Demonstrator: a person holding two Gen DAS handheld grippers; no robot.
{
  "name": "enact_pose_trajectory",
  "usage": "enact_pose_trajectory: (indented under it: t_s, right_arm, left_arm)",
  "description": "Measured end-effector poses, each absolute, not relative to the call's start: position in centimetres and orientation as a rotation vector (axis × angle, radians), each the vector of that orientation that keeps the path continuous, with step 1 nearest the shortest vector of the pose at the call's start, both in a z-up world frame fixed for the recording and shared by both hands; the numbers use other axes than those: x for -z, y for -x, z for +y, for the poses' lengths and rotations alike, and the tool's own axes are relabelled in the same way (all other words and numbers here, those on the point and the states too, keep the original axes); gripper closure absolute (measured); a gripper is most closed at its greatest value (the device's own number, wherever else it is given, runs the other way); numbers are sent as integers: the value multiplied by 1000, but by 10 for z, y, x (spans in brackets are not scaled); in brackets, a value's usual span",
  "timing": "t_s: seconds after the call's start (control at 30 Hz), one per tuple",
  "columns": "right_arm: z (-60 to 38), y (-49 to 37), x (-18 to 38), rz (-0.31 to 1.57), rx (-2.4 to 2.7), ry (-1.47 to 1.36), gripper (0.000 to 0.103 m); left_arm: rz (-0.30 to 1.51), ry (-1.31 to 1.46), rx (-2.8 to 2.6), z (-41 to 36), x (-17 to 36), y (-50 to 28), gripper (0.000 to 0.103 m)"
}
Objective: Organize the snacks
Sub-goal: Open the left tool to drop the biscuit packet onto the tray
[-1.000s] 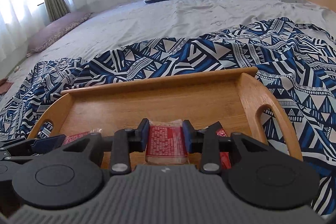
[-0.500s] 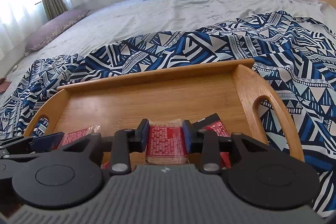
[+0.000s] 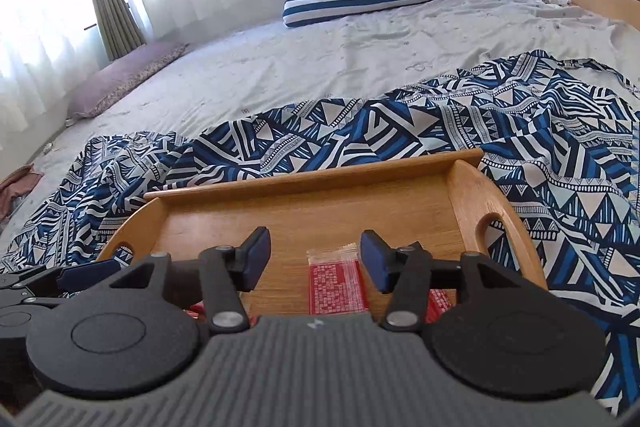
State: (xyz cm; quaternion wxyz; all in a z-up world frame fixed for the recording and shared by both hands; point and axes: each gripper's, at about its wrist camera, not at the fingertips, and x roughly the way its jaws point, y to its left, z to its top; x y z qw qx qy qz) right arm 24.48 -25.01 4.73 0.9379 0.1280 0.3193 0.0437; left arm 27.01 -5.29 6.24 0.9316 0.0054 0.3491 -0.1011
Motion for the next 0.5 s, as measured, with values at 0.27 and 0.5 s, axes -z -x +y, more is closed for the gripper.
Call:
enact_pose_trajectory:
  t_s: [0.27, 0.5]
  right_arm:
    - [-250, -205, -72, 598, -104, -169, 21]
    - [-249, -162, -73, 580, -108, -53, 16]
  left_arm:
    - [658, -45, 238, -44, -83, -221, 2]
    - [646, -36, 249, -36, -84, -174, 1]
